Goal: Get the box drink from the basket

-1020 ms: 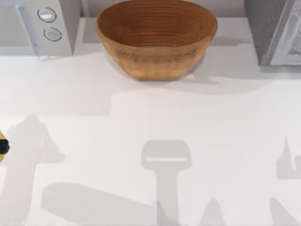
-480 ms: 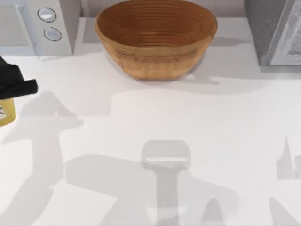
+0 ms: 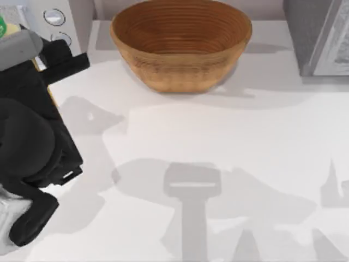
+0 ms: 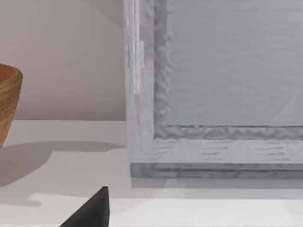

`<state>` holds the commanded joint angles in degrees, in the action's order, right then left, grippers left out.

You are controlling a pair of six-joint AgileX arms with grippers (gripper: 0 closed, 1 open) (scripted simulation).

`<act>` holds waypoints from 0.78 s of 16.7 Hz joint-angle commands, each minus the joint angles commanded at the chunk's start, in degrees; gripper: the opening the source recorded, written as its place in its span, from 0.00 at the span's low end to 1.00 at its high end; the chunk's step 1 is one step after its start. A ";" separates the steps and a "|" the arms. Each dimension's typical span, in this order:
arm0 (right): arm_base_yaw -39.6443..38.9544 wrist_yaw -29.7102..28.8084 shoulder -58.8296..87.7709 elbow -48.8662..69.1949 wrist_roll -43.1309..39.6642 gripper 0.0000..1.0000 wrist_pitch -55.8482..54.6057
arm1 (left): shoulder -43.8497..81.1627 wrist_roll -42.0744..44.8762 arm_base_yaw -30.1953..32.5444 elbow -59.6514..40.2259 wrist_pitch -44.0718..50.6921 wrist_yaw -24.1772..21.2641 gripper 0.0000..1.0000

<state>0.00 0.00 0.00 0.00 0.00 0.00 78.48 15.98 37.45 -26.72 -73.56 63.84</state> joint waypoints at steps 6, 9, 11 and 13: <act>0.00 0.00 0.00 0.00 0.00 1.00 0.00 | 19.31 4.73 8.88 -5.14 -15.47 14.90 0.00; 0.00 0.00 0.00 0.00 0.00 1.00 0.00 | 21.90 6.04 10.78 -5.31 -17.00 16.94 0.00; 0.00 0.00 0.00 0.00 0.00 1.00 0.00 | 21.90 6.04 10.78 -5.31 -17.00 16.94 0.00; 0.00 0.00 0.00 0.00 0.00 1.00 0.00 | 21.81 6.07 10.52 -5.14 -16.91 16.86 0.00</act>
<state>0.00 0.00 0.00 0.00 0.00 0.00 100.30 22.05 47.97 -31.86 -90.46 80.71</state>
